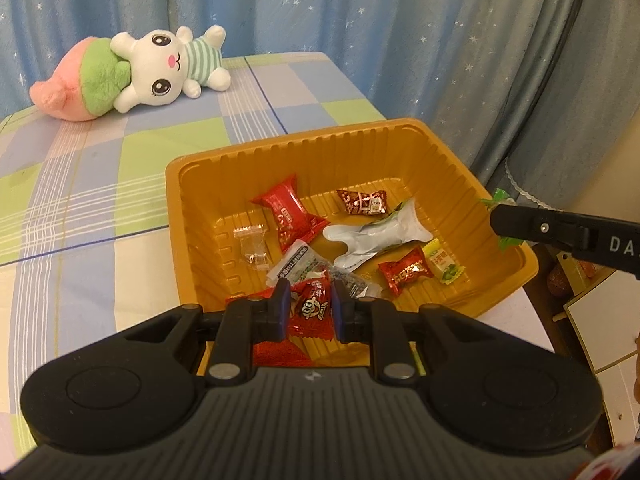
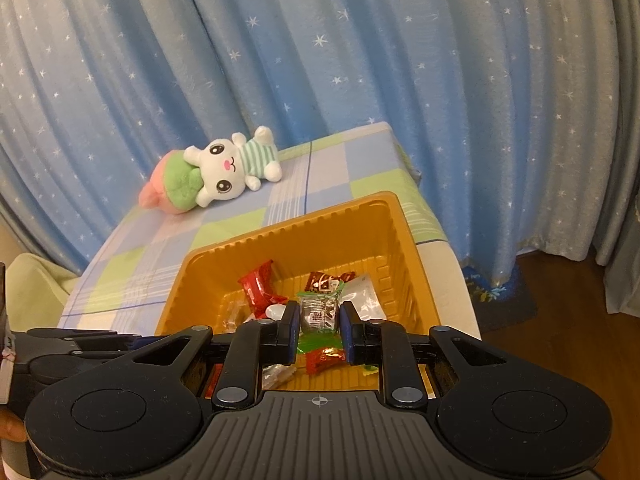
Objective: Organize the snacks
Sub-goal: 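Carry the red candy with the left tool while the right tool carries the green candy to the tray, then open both tools to drop the two candies into the orange tray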
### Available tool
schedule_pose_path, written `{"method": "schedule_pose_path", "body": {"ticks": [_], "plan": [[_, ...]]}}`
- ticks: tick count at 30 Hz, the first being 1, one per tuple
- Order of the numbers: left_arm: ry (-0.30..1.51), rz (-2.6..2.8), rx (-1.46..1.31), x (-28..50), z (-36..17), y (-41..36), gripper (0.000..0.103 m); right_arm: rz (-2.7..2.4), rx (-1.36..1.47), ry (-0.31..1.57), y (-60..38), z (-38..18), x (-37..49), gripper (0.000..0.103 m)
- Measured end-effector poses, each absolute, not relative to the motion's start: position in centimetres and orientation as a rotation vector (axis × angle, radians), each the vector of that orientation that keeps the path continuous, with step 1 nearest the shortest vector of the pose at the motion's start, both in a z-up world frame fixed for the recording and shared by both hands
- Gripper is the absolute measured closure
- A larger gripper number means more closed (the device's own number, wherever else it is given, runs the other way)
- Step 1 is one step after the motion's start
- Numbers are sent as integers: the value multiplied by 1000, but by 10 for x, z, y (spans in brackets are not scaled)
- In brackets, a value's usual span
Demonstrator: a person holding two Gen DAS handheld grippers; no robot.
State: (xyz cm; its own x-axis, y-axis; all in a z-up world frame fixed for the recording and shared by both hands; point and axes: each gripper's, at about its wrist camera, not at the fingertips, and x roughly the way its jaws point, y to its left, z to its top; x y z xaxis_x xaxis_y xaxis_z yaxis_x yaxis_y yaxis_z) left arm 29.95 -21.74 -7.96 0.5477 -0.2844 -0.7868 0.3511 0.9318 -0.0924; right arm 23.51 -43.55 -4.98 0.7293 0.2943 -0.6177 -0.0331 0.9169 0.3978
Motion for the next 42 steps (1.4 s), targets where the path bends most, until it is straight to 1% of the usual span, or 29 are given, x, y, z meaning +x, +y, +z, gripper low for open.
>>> {"method": "schedule_pose_path", "body": {"ticks": [7, 17, 19, 20, 21, 28, 33, 37, 38, 39, 40, 41, 42], "plan": [[917, -360, 60, 298, -80, -215, 81, 198, 379, 740, -438, -52, 236, 81], [905, -314, 12, 282, -64, -191, 79, 226, 379, 752, -440, -55, 240, 81], [905, -300, 1, 281, -61, -187, 77, 235, 374, 762, -439, -57, 243, 81], [906, -291, 1, 281, -61, -186, 73, 240, 372, 766, -438, -58, 245, 81], [906, -279, 4, 281, -60, -185, 71, 247, 371, 771, -437, -60, 248, 81], [915, -240, 11, 283, -58, -182, 71, 284, 337, 808, -422, -74, 268, 81], [914, -217, 9, 281, -56, -179, 68, 296, 324, 839, -412, -87, 280, 81], [915, -203, 3, 277, -55, -174, 65, 317, 349, 827, -408, -92, 282, 80], [916, -198, 2, 276, -54, -173, 64, 318, 350, 831, -407, -93, 284, 76], [917, -194, -1, 275, -54, -172, 62, 315, 347, 833, -406, -93, 284, 63], [916, -190, -4, 274, -54, -171, 62, 311, 348, 827, -407, -92, 284, 55], [915, -187, -6, 272, -53, -170, 59, 304, 353, 813, -407, -91, 282, 43], [914, -183, -8, 271, -52, -169, 56, 295, 359, 798, -408, -89, 280, 39]]}}
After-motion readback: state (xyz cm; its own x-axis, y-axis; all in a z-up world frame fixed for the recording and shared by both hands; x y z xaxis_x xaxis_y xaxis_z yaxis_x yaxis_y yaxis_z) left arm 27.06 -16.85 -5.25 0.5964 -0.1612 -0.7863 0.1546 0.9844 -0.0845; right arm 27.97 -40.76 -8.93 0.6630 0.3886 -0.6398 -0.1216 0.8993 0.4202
